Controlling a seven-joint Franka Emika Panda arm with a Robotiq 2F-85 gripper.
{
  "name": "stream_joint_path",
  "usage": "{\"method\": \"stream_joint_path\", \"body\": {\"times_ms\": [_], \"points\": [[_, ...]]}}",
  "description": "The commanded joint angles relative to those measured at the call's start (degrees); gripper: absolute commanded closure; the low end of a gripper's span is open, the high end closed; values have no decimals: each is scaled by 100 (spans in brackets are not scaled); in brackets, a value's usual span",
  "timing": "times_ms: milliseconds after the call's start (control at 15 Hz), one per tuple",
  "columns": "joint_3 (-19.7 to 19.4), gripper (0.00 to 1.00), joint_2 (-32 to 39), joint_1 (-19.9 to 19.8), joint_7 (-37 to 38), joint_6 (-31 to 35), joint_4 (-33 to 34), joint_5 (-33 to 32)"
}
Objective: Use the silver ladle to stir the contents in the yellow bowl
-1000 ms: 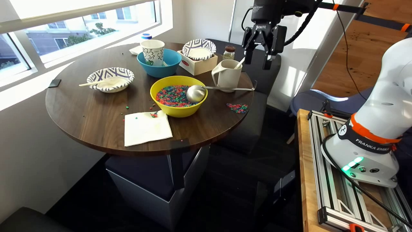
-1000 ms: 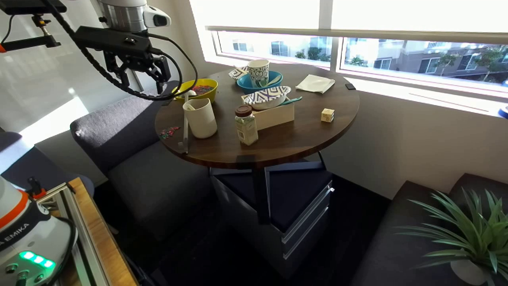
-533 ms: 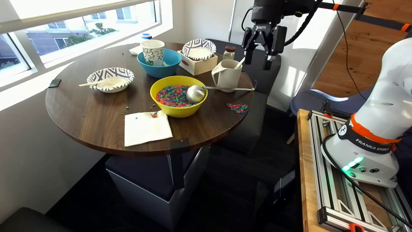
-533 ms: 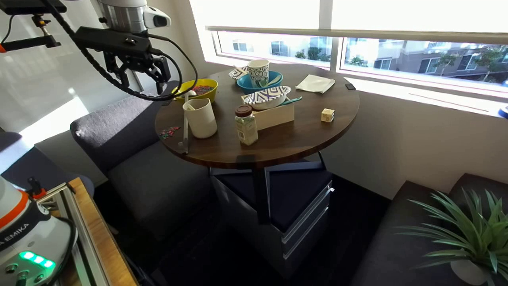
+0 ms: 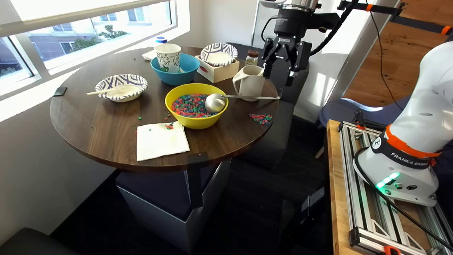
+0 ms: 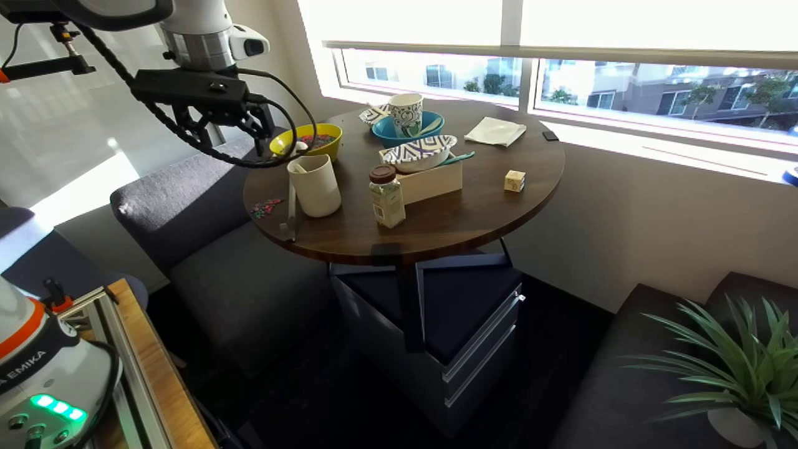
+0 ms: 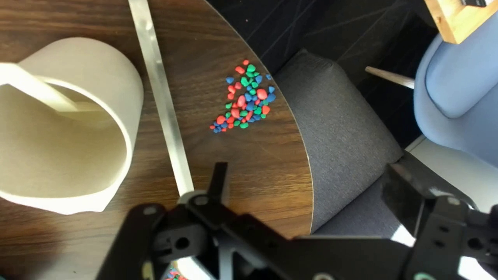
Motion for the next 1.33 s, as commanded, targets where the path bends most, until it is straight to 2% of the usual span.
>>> {"method": "stream_joint_path", "body": {"times_ms": [0,200,400,467,600,667,800,1067,1267], "points": [[-120,0,-102,192,-699,680,-434,381],[-44,0,-179,263,-989,1439,-822,524],[125,0,-10,300,-966,2603,-1153,219],[66,0,357,311,-916,2827,-875,159],[38,0,305,220,-812,2957,-912,-108],[-35,0,192,348,-815,2780,-938,38],[-46,0,269,310,-818,2845,-888,-55],[-66,0,572,329,-849,3384,-877,-89],[-20,0,779,331,-746,3539,-879,-146]]}}
